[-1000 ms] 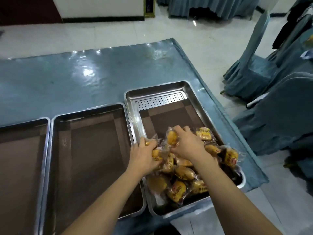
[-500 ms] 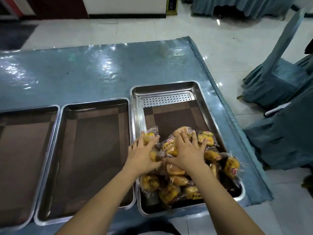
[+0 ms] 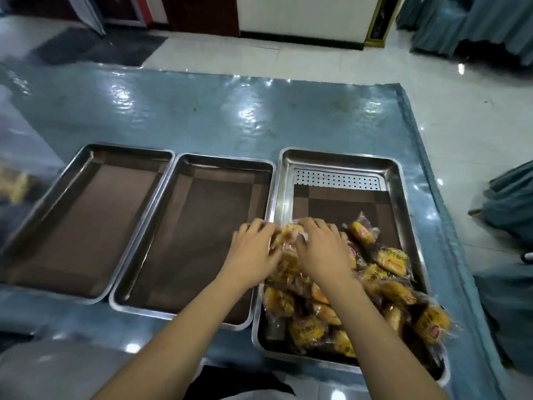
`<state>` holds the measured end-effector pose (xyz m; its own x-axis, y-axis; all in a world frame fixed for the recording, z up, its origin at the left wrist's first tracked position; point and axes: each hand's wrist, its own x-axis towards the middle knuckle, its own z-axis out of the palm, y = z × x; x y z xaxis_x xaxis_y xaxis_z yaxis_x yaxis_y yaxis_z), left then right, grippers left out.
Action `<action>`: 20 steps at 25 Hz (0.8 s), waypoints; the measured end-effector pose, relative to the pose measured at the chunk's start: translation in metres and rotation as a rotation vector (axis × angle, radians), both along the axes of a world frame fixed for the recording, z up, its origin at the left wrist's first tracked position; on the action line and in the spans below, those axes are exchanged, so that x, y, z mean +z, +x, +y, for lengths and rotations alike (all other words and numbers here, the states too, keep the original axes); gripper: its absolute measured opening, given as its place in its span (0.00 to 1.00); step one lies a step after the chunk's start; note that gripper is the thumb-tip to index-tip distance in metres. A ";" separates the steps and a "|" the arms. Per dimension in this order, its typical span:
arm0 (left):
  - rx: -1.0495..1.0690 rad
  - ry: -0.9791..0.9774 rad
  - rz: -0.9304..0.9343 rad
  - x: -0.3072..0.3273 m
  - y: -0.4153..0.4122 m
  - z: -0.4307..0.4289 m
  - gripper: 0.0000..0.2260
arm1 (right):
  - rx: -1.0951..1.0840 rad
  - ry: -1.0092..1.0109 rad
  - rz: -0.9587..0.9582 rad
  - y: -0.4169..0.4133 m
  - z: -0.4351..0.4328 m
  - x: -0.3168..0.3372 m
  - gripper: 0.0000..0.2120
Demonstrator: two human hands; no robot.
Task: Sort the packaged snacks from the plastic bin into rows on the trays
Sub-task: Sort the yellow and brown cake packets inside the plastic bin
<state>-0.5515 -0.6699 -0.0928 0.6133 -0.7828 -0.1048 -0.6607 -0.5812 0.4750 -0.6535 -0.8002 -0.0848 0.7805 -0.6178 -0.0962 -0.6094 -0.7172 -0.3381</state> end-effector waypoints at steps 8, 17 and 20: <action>0.214 -0.142 0.024 0.018 0.028 0.087 0.14 | 0.253 -0.001 -0.146 0.062 0.073 0.013 0.13; 0.449 -0.274 0.032 0.038 0.074 0.246 0.12 | 0.458 0.022 -0.243 0.141 0.224 0.032 0.10; 0.510 -0.286 0.020 0.041 0.091 0.308 0.11 | 0.509 0.070 -0.279 0.170 0.284 0.037 0.10</action>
